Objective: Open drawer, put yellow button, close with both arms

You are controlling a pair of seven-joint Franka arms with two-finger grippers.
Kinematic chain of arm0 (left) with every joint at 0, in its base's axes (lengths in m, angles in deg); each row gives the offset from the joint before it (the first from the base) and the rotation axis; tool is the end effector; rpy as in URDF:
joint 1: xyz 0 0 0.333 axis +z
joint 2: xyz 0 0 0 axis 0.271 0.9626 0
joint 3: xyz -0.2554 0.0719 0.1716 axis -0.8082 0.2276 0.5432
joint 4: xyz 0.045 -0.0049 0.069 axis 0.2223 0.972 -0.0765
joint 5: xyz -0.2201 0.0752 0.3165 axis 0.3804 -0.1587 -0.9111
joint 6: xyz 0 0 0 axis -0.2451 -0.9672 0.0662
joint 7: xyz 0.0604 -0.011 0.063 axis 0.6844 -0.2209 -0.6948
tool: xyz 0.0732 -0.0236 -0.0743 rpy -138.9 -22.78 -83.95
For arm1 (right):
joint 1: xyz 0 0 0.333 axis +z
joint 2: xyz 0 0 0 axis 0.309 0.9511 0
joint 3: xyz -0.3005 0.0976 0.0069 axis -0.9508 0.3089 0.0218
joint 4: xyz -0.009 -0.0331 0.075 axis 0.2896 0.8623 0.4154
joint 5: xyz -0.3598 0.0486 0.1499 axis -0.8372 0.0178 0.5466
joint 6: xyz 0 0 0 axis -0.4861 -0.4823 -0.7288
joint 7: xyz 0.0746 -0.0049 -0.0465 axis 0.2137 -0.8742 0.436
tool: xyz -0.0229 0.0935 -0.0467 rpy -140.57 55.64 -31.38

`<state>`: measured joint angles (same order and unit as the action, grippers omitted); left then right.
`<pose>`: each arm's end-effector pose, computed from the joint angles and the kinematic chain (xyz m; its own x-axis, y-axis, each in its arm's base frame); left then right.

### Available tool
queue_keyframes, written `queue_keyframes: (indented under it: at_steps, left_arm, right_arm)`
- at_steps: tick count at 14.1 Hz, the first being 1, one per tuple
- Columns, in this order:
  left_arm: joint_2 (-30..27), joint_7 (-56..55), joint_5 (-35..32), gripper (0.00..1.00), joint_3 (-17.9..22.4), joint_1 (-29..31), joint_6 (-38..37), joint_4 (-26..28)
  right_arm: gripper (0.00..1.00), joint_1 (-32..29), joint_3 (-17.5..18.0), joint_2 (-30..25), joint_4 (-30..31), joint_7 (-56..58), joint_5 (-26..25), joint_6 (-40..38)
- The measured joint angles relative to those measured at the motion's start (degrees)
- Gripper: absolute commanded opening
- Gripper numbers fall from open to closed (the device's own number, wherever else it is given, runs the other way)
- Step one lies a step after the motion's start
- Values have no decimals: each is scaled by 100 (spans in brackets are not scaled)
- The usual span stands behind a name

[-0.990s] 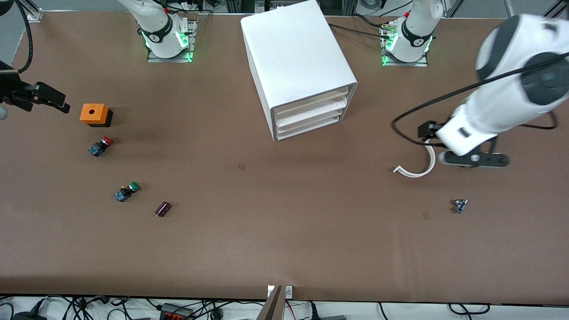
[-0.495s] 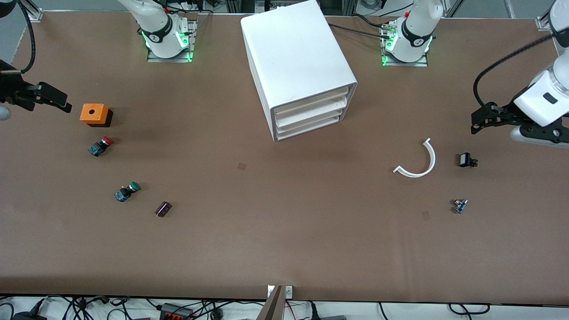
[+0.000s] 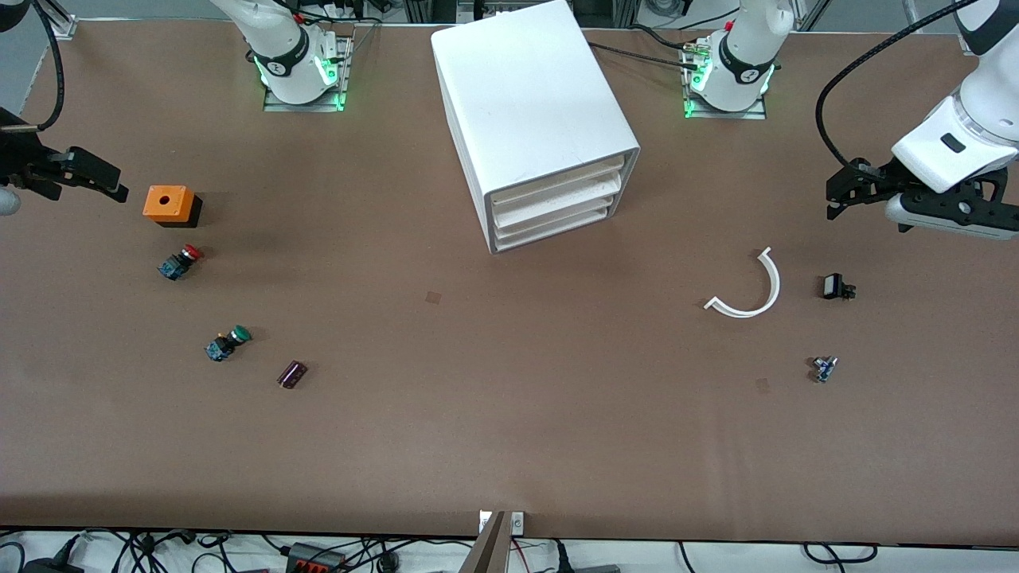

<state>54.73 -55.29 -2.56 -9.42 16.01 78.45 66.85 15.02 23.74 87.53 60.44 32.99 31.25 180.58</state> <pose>0.5526 -0.0368 0.5811 0.9789 -0.1996 0.0446 -0.1985 -0.9797 -0.0282 0.5490 -0.0356 0.5913 0.9993 -0.0250 -0.0291 -0.0253 -0.9996 -0.0103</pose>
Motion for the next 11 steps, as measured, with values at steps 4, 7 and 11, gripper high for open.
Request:
queue_keyframes:
  at_steps: [4, 7, 11]
  left_arm:
    - [-1, 76, 0, 100, 149, -134, -12, 4]
    - [-1, 106, 0, 100, 197, -133, -12, 5]
    - [-1, 109, 0, 100, 198, -133, -91, 6]
  right_arm:
    - [100, 0, 0, 0, 2, 14, -40, 16]
    - [100, 0, 0, 0, 5, 18, -128, 29]
    - [100, 0, 0, 0, 5, 22, -136, 53]
